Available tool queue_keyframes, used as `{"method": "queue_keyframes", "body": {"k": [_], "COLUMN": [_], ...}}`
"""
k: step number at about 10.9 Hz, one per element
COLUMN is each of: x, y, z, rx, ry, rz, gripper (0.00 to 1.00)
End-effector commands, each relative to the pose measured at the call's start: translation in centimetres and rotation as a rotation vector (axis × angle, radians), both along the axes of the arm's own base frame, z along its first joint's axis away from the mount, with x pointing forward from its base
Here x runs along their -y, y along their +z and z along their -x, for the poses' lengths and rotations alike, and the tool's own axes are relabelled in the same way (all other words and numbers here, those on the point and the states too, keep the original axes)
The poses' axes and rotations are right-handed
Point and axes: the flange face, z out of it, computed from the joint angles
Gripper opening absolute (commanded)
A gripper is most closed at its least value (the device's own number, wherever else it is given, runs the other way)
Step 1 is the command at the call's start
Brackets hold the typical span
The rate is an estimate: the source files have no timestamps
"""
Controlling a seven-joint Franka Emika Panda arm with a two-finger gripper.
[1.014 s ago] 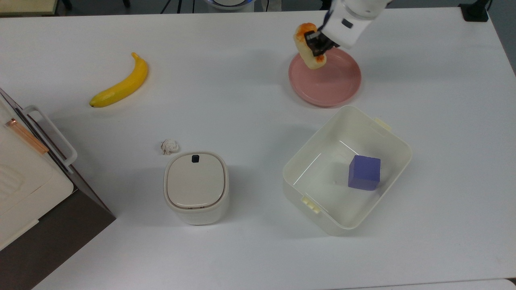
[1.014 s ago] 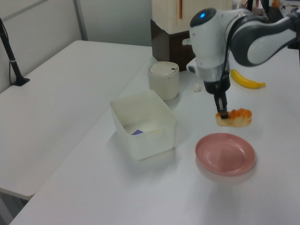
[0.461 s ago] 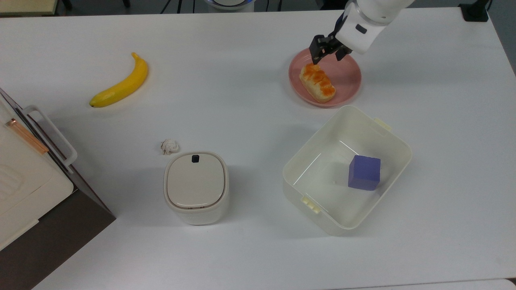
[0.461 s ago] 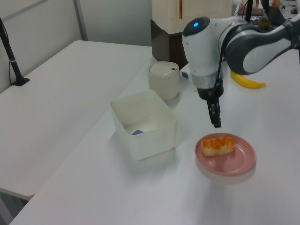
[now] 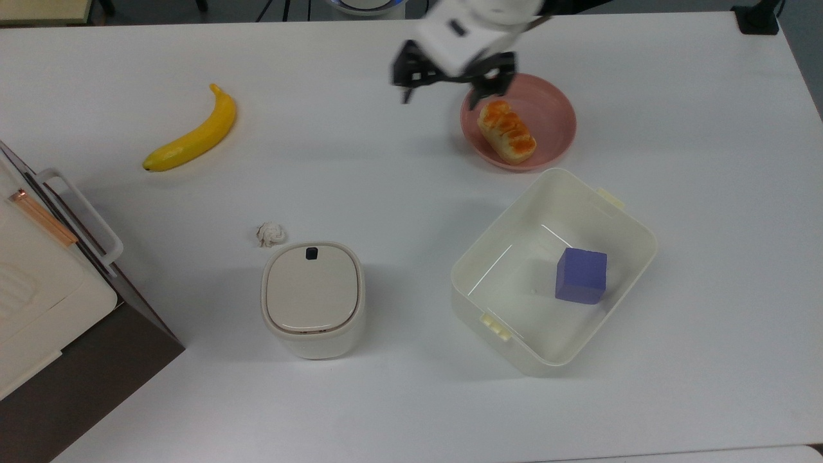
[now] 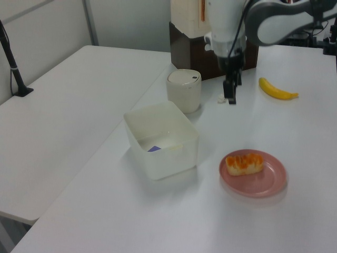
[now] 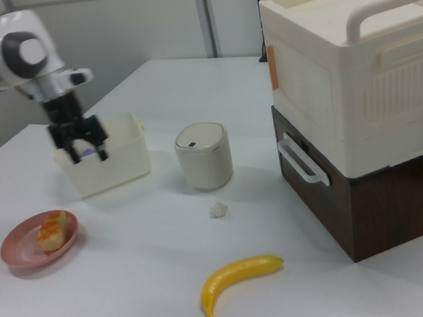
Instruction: Put the bread on a plate
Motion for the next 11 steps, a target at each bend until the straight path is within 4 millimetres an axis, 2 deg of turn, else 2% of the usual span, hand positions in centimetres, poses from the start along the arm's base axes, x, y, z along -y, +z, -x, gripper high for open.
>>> {"method": "queue_keyframes", "body": {"k": [1,3,4,6,7,9,11], "x": [9.7,16.2,17.4,17.8,18.2,20.4,20.2], "y": [5.6,9.7,10.9,11.7,13.1,15.0,14.6], "z": [-1.7,-1.6,-1.4,-0.9,0.2,2.1,2.2], "rx": [0.075,0.135,0.156,0.163,0.178,0.193,0.176], "ry": [-0.067,-0.198,-0.218,-0.219,-0.220,-0.224,-0.212], "rz": [-0.067,-0.177,-0.181,-0.184,-0.192,-0.210,-0.210], "gripper": [1.00,1.00,1.00,1.00,1.00,1.00,1.00]}}
